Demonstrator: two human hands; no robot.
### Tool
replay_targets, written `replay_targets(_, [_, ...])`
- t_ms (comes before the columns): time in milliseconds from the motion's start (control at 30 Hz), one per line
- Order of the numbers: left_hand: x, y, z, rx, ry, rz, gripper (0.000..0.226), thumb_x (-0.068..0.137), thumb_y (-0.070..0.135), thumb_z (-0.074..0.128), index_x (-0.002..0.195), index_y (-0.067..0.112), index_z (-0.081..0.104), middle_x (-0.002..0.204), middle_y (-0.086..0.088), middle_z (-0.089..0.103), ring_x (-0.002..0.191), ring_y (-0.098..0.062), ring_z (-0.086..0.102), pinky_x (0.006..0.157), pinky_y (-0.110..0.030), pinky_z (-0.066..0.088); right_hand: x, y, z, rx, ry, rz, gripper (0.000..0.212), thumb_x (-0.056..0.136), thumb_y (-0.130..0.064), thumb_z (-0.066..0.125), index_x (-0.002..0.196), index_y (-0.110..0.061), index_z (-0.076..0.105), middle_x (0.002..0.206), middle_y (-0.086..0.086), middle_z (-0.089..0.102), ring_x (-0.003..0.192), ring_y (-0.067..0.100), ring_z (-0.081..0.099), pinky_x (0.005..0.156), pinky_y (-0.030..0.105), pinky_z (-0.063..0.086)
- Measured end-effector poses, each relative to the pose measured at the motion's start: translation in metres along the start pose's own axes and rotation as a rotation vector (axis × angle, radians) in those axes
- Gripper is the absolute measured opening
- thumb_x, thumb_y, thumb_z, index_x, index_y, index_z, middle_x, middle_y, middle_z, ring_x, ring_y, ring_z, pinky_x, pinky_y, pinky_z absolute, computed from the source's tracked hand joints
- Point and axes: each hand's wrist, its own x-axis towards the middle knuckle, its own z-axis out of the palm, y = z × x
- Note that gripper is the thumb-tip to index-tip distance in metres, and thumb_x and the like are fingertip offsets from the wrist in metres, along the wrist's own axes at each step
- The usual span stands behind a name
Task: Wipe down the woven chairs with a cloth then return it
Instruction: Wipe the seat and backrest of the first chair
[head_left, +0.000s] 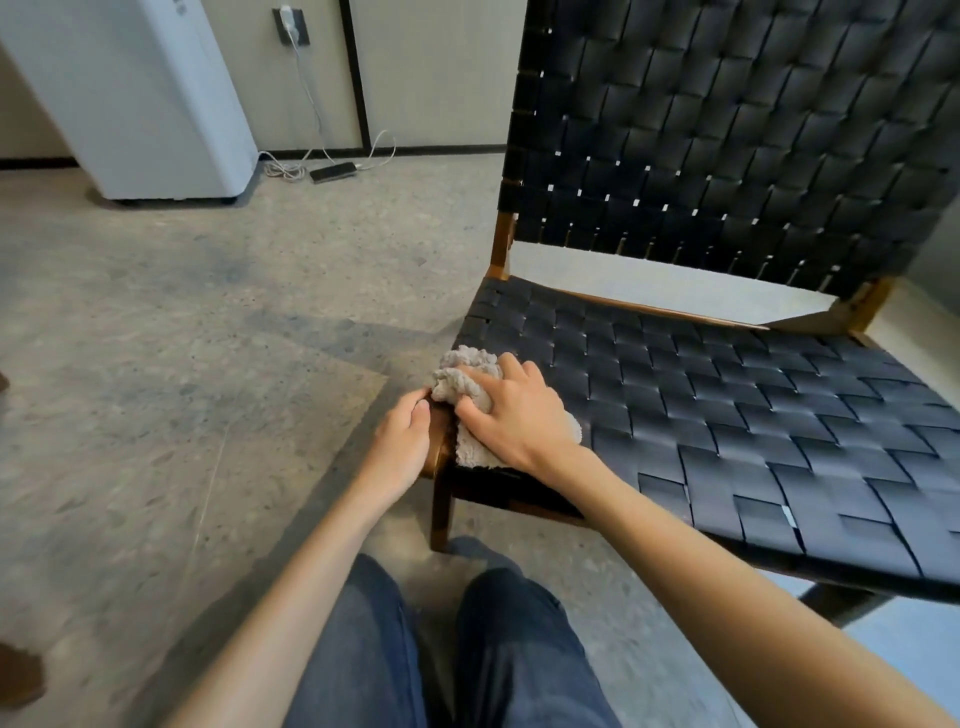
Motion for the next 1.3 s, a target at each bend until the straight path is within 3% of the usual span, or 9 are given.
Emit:
replay_targets(100, [-0.013, 0.003, -0.001, 0.037, 0.046, 0.088, 0.038, 0.103, 0.017, 0.03, 0.138, 0.015, 0.045, 0.141, -0.005, 0.046, 0.13, -0.017, 0.04, 0.099, -0.021, 0.027, -0.03, 0.006, -0.003, -0.078, 0.038, 0.001, 0.047, 0.092, -0.051, 0.036, 0.136, -0.041, 0.048, 0.11, 0.002, 0.048, 0.103, 0.023, 0.041, 0.082, 0.041, 0.042])
replay_targets(233, [-0.016, 0.015, 0.005, 0.362, 0.078, 0.282, 0.041, 0.103, 0.017, 0.03, 0.143, 0.016, 0.037, 0.154, 0.0, 0.027, 0.145, -0.017, 0.013, 0.115, -0.029, 0.011, -0.063, 0.023, -0.007, -0.256, 0.098, 0.034, 0.06, 0.084, -0.058, 0.019, 0.135, -0.043, 0.048, 0.107, 0.0, 0.049, 0.099, 0.022, 0.042, 0.078, 0.041, 0.042])
replay_targets(400, [-0.004, 0.027, 0.02, 0.636, -0.03, 0.362, 0.045, 0.103, 0.02, 0.03, 0.148, 0.015, 0.028, 0.158, 0.0, 0.015, 0.147, -0.017, 0.0, 0.117, -0.035, 0.003, -0.073, 0.048, -0.017, -0.302, 0.09, 0.171, 0.046, 0.095, -0.055, 0.031, 0.14, -0.049, 0.036, 0.116, 0.001, 0.045, 0.108, 0.023, 0.039, 0.085, 0.043, 0.038])
replay_targets(500, [0.009, 0.03, 0.025, 0.789, -0.099, 0.334, 0.047, 0.104, 0.025, 0.024, 0.15, 0.016, 0.02, 0.159, 0.001, 0.01, 0.147, -0.019, -0.001, 0.118, -0.038, 0.002, -0.064, 0.048, -0.013, -0.298, 0.073, 0.177, 0.046, 0.097, -0.053, 0.027, 0.143, -0.051, 0.028, 0.115, 0.002, 0.042, 0.106, 0.023, 0.037, 0.086, 0.045, 0.036])
replay_targets(633, [0.032, 0.038, 0.031, 0.837, -0.145, 0.318, 0.048, 0.104, 0.027, 0.021, 0.151, 0.017, 0.017, 0.159, 0.001, 0.01, 0.147, -0.018, 0.003, 0.118, -0.036, 0.003, -0.031, 0.054, -0.007, -0.259, 0.046, 0.211, 0.043, 0.1, -0.049, 0.021, 0.142, -0.051, 0.028, 0.116, 0.004, 0.038, 0.106, 0.025, 0.034, 0.086, 0.046, 0.034])
replay_targets(1033, [0.122, 0.042, 0.057, 0.881, -0.193, 0.325, 0.05, 0.103, 0.03, 0.022, 0.151, 0.018, 0.016, 0.16, 0.002, 0.005, 0.147, -0.018, 0.0, 0.118, -0.035, 0.005, 0.108, 0.106, 0.021, -0.126, 0.084, 0.315, 0.04, 0.1, -0.043, 0.028, 0.135, -0.038, 0.045, 0.122, 0.008, 0.038, 0.115, 0.028, 0.032, 0.093, 0.05, 0.029])
replay_targets(1300, [0.172, 0.046, 0.079, 0.903, -0.135, 0.34, 0.051, 0.103, 0.032, 0.021, 0.151, 0.016, 0.015, 0.16, 0.003, 0.007, 0.147, -0.016, 0.001, 0.118, -0.033, 0.003, 0.199, 0.142, 0.037, -0.141, 0.103, 0.316, 0.041, 0.101, -0.043, 0.025, 0.139, -0.038, 0.041, 0.132, 0.01, 0.038, 0.122, 0.031, 0.031, 0.098, 0.053, 0.029])
